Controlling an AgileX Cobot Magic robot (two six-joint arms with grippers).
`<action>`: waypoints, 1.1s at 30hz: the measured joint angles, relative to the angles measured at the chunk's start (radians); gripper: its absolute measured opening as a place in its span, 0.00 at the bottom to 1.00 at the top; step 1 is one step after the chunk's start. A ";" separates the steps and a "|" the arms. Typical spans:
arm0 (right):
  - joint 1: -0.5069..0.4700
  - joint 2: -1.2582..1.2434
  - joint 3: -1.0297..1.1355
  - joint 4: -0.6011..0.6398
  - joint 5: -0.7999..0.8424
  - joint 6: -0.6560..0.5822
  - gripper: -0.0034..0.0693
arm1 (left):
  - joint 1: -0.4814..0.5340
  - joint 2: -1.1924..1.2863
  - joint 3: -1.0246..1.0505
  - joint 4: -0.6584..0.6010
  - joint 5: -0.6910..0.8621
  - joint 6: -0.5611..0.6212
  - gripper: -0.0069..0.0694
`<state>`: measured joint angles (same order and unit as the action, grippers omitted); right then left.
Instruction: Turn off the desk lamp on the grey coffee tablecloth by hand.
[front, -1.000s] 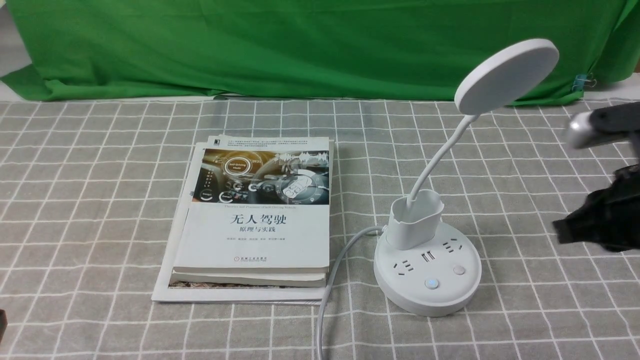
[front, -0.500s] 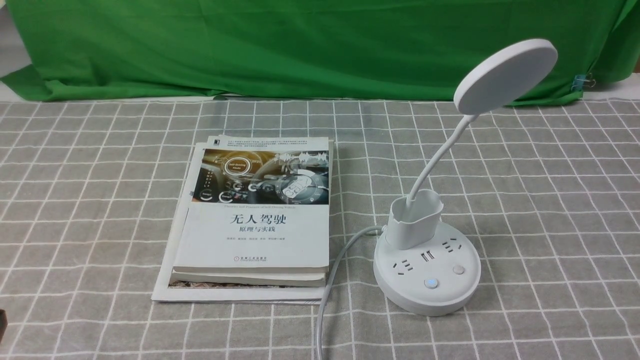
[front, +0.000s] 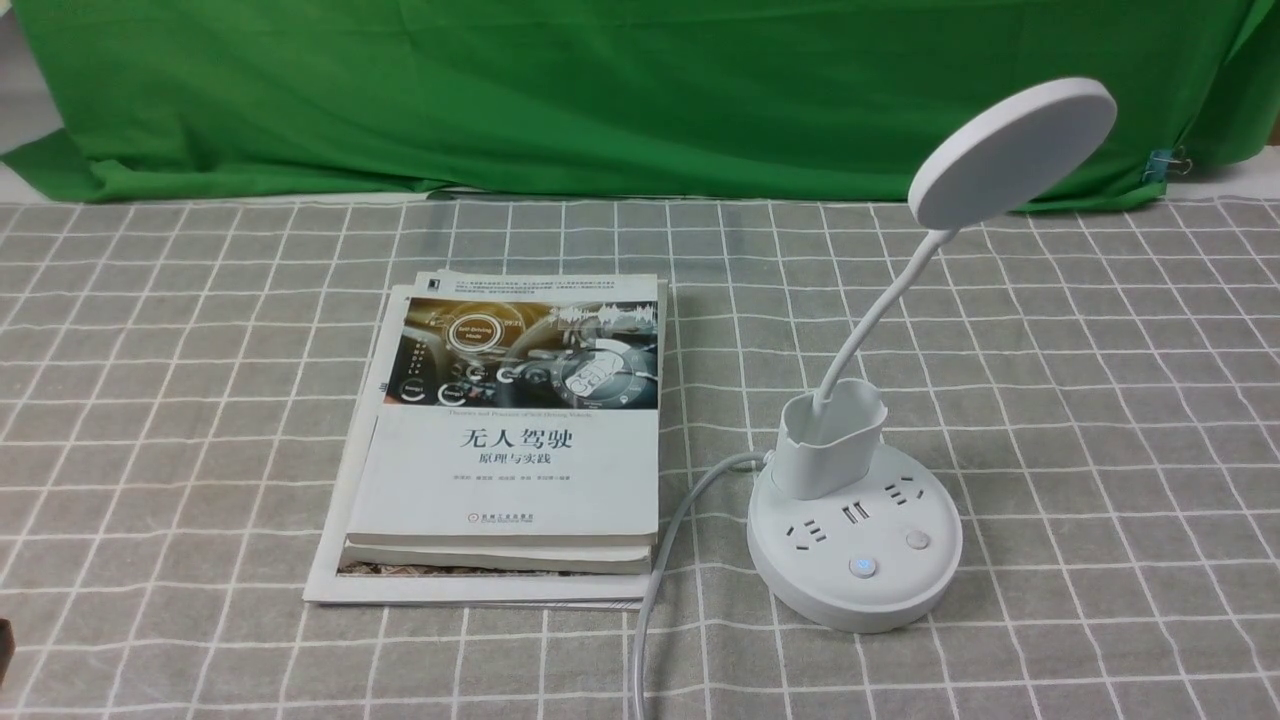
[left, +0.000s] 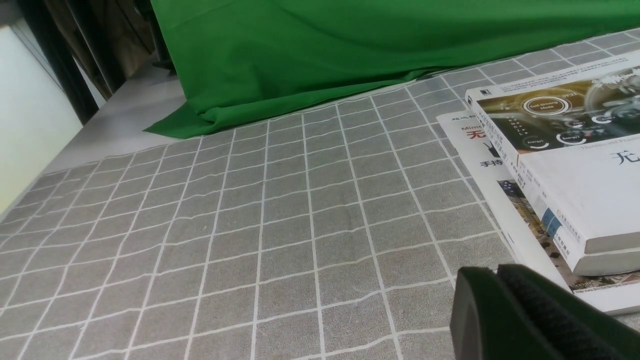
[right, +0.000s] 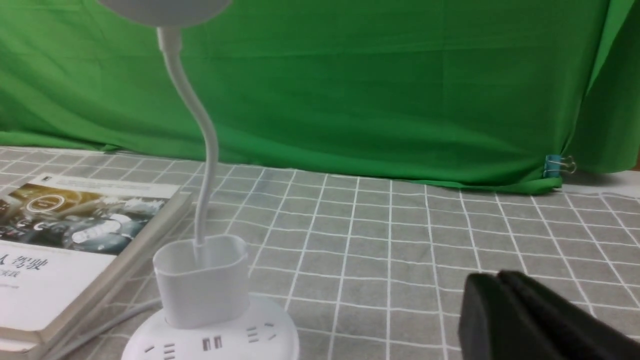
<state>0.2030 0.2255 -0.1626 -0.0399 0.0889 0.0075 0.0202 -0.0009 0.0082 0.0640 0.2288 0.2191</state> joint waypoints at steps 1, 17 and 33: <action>0.000 0.000 0.000 0.000 0.000 0.000 0.10 | 0.000 0.000 0.000 0.000 0.000 0.001 0.12; -0.160 -0.218 0.163 0.000 -0.005 0.000 0.11 | 0.000 0.000 0.000 0.000 0.000 0.000 0.12; -0.190 -0.224 0.171 0.000 0.127 0.001 0.11 | 0.000 0.001 0.000 0.000 0.000 0.000 0.12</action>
<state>0.0134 0.0014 0.0082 -0.0399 0.2158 0.0083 0.0202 0.0000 0.0082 0.0640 0.2288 0.2192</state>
